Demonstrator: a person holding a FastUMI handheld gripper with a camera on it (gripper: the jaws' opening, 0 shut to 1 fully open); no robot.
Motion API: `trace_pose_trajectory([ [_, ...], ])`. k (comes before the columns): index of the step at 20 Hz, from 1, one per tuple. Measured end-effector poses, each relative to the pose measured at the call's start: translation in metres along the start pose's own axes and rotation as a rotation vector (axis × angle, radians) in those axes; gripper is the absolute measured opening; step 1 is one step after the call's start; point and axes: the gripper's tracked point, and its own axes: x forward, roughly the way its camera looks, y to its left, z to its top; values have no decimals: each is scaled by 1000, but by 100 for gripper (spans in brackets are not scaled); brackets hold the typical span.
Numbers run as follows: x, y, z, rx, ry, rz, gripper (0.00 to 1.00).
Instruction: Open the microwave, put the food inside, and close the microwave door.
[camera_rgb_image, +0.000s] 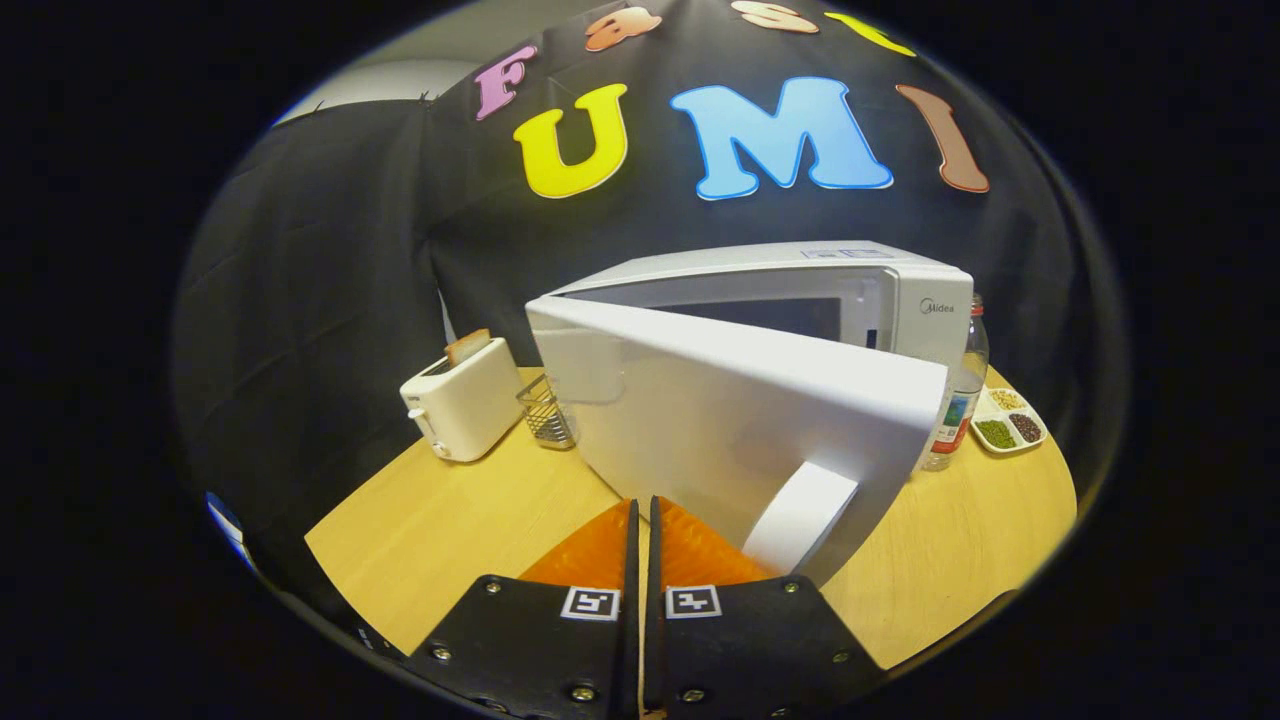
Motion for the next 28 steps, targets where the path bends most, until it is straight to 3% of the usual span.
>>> trace_pose_trajectory([
  [10, 52, -71, 33, 97, -34, -116, 3],
  [20, 94, -110, 68, 77, -108, -241, 2],
  [25, 89, -102, 71, 62, -111, -253, 3],
  [28, 48, -88, 94, 19, -190, -267, 5],
])
